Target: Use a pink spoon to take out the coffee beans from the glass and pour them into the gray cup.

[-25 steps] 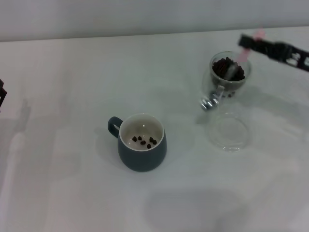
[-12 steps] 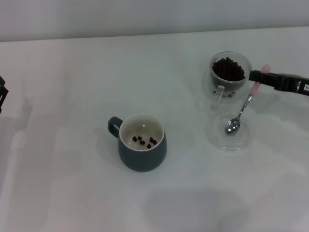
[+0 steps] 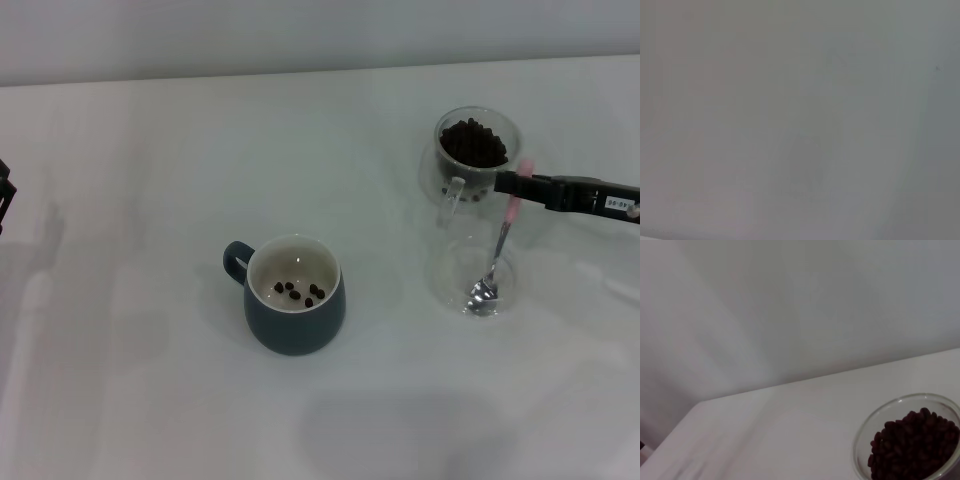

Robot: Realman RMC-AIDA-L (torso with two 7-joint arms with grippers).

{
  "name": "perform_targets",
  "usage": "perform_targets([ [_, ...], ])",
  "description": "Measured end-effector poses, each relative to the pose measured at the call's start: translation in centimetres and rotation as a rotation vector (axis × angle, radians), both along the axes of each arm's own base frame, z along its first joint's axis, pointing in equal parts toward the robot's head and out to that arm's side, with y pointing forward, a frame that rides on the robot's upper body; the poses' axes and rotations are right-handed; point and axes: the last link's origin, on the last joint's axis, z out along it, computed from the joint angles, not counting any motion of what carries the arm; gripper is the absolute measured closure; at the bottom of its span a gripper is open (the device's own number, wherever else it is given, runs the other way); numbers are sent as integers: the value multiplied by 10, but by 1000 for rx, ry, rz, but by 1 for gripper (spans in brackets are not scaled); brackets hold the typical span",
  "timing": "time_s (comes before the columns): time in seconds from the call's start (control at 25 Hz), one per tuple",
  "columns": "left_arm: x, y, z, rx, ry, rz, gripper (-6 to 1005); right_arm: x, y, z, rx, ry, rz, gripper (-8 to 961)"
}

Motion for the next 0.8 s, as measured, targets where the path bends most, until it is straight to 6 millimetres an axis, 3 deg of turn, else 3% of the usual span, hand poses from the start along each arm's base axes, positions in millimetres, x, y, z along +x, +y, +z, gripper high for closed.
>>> perform_targets([
  [0.2,0,0,0,0,0,0,199,6,1,-5,33,-9,-49,726],
  [0.4,0,0,0,1,0,1,198,9,4,1,96,14,-84,490],
  [0.64,-1,-2,0,2,-1,3,198,13,3,23,197,38,-77,368],
  [0.8,-1,-2,0,1,-2,3,198,10,-1,43,361,57,-6,287],
])
